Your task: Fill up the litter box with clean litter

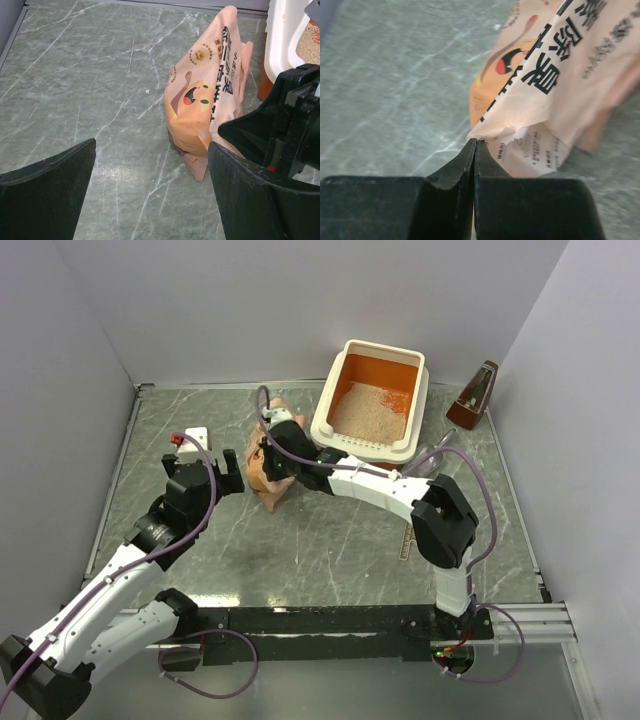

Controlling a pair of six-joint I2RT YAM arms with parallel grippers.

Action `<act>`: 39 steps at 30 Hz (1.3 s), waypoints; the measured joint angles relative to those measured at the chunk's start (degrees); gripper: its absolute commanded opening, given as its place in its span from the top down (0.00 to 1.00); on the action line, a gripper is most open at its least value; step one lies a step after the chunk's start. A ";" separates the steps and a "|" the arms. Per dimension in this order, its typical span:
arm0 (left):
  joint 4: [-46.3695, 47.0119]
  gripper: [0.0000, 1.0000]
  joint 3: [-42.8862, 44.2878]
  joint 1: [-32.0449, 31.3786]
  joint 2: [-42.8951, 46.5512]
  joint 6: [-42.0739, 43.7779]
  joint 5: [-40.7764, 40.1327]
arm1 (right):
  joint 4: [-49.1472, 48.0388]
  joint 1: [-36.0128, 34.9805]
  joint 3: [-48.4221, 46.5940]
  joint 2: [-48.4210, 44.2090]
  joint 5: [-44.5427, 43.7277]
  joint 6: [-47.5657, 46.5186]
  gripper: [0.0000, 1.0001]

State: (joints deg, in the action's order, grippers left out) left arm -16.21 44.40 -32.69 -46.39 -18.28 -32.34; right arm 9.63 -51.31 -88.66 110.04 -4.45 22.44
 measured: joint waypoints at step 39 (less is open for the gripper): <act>-3.37 0.03 15.02 0.09 -9.14 -1.25 9.84 | 25.97 -16.15 27.06 -42.25 1.36 -40.35 1.00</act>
State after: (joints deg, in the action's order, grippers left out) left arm -19.57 59.42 -32.60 -55.53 -19.53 -22.50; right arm 35.59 -67.46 -61.60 67.79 -3.09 -17.91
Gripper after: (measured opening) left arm 0.969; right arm 0.007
